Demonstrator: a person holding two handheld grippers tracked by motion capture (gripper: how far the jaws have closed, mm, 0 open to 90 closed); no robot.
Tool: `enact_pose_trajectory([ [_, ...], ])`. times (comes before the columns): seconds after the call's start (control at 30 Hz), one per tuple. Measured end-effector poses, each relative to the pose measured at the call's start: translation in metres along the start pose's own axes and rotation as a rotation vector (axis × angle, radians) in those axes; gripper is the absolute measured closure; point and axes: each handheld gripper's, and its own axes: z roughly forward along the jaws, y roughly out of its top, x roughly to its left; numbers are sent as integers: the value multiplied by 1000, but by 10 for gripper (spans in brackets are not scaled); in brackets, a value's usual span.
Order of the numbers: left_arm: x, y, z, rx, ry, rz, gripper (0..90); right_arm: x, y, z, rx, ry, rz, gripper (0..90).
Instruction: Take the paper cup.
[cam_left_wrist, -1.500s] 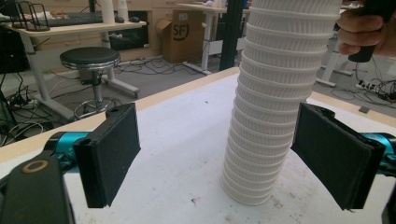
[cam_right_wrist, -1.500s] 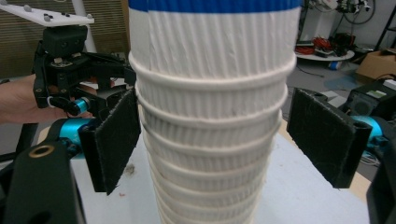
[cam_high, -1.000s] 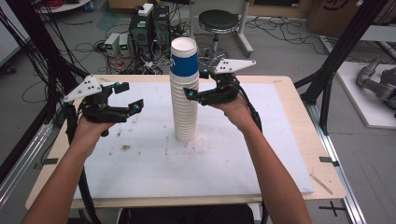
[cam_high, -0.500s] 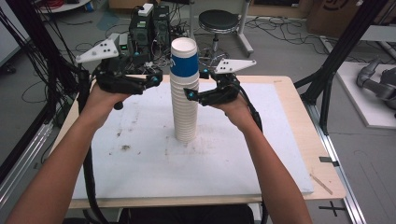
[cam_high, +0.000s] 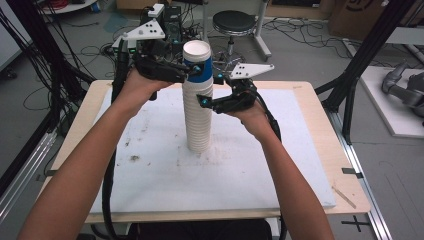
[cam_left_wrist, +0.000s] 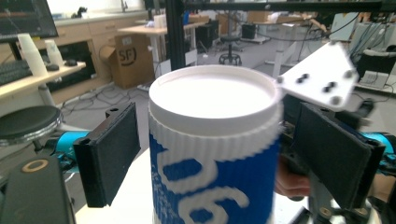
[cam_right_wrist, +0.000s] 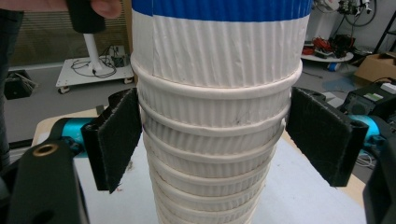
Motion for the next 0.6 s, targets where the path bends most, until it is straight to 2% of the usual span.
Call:
enact_pose_trajectory([
  [0.17, 2, -1, 10, 9, -14, -9, 161, -1, 0, 0, -1, 0, -2, 193],
  [0.23, 2, -1, 10, 0, -32, 6, 261, 0, 0, 0, 1, -1, -3, 193],
  [0.6, 2, 1, 11, 8, -35, 14, 273, -1, 0, -1, 2, -5, -2, 194],
])
